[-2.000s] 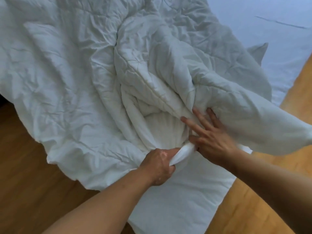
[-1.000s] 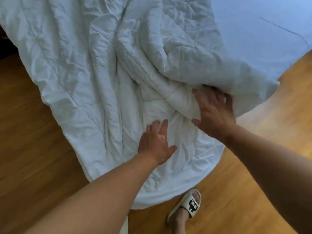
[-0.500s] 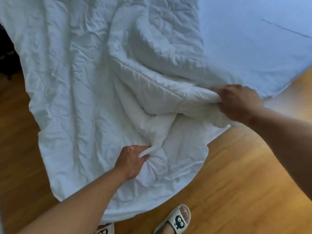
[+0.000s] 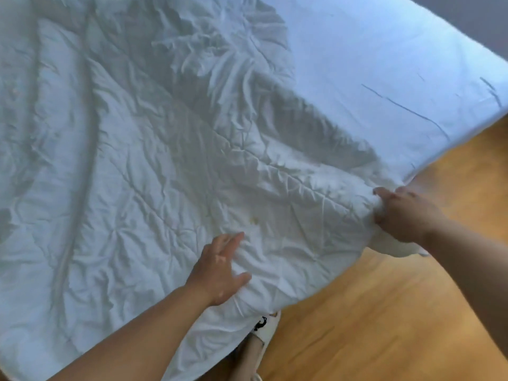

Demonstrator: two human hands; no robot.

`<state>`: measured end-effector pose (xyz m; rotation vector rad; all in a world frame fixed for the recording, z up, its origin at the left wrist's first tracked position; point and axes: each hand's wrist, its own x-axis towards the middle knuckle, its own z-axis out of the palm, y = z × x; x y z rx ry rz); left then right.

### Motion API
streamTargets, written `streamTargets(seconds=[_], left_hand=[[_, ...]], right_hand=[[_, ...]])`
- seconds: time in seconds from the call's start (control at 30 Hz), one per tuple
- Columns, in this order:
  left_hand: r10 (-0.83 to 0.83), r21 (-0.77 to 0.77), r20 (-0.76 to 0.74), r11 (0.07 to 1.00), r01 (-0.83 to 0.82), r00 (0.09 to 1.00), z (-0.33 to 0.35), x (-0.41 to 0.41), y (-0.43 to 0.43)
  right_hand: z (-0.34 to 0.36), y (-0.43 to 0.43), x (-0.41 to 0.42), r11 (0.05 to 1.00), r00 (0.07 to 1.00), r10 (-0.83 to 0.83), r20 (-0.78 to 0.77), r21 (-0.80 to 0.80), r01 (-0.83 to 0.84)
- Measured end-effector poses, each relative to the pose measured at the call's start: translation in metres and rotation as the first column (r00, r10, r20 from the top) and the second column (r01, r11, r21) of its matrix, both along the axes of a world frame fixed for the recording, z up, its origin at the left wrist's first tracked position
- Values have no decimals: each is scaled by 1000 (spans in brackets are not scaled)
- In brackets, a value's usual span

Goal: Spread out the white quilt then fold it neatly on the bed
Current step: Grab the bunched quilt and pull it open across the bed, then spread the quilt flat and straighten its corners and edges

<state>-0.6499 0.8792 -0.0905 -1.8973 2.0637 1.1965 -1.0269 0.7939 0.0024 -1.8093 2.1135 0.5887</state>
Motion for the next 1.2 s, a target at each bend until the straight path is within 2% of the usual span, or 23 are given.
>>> streamTargets(seconds=[0.07, 0.17, 0.3, 0.4, 0.53, 0.63, 0.73, 0.87, 1.0, 1.1, 1.2], left_hand=[[22, 66, 1, 998, -22, 1000, -1, -19, -15], [64, 175, 37, 982, -69, 997, 1, -40, -28], [155, 296, 86, 939, -174, 984, 16, -53, -37], [211, 366, 119, 899, -240, 970, 41, -60, -40], [192, 463, 214, 843, -273, 958, 77, -64, -30], [152, 545, 276, 788, -285, 949, 104, -76, -26], [49, 595, 297, 772, -225, 954, 126, -104, -37], [-72, 585, 290, 803, -117, 954, 155, -175, -91], [-94, 525, 254, 850, -56, 963, 177, -276, -165], [35, 482, 214, 866, -136, 976, 204, -368, -208], [200, 464, 133, 853, -239, 971, 230, -471, -246]], right_hand=[[-9, -3, 11, 998, 995, 0, 99, 66, -6], [-8, -3, 29, 999, 979, -3, 202, 52, -8], [4, 7, 19, 991, 941, -89, 326, 127, 50], [23, 24, -6, 975, 925, -145, 350, 211, 73], [60, 61, -63, 906, 898, -290, 331, 398, 145], [88, 89, -121, 847, 852, -433, 296, 456, 272], [112, 111, -184, 765, 780, -580, 235, 485, 424], [131, 123, -268, 655, 640, -735, 222, 475, 588], [135, 109, -346, 601, 544, -794, 271, 481, 638], [135, 89, -405, 560, 467, -827, 313, 522, 643], [139, 56, -483, 557, 469, -826, 313, 574, 600]])
